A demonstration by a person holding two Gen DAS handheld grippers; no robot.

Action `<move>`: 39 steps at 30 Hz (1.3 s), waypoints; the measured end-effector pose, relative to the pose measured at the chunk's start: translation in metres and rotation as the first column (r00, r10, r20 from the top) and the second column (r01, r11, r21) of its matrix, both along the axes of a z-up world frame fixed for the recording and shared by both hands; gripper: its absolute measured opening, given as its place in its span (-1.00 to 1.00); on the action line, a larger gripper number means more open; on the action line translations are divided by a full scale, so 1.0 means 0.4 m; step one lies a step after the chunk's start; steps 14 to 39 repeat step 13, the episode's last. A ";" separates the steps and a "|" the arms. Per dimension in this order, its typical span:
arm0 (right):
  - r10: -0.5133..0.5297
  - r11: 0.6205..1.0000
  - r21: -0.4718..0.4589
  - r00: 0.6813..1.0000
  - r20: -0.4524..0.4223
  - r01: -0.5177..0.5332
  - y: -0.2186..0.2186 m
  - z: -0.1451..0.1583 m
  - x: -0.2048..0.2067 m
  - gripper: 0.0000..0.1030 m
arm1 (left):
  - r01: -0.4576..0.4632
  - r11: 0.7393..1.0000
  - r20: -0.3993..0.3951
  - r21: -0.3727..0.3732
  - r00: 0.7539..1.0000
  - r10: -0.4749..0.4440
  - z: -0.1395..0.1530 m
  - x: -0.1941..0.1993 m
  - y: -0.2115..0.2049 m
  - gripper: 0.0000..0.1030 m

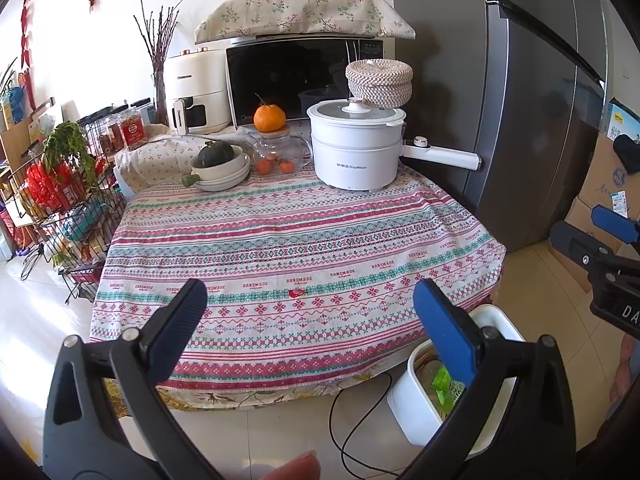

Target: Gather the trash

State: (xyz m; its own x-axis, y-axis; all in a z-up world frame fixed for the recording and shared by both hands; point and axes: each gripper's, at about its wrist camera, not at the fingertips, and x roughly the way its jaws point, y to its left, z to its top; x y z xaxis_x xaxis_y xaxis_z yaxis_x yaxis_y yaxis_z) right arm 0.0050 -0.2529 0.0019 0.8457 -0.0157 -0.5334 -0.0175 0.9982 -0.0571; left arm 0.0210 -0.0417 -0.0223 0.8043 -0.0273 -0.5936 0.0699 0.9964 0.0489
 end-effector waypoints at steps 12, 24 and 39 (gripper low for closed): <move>-0.006 1.000 0.006 1.000 -0.005 0.006 -0.002 -0.005 0.004 0.73 | 0.004 1.000 -0.024 -0.013 1.000 -0.004 -0.003 0.006 0.006 0.99; -0.005 1.000 0.006 1.000 -0.006 0.005 0.000 -0.006 0.004 0.73 | 0.003 1.000 -0.030 -0.021 1.000 -0.004 -0.003 0.009 0.010 0.99; -0.005 1.000 0.006 1.000 -0.006 0.005 0.000 -0.006 0.004 0.73 | 0.003 1.000 -0.030 -0.021 1.000 -0.004 -0.003 0.009 0.010 0.99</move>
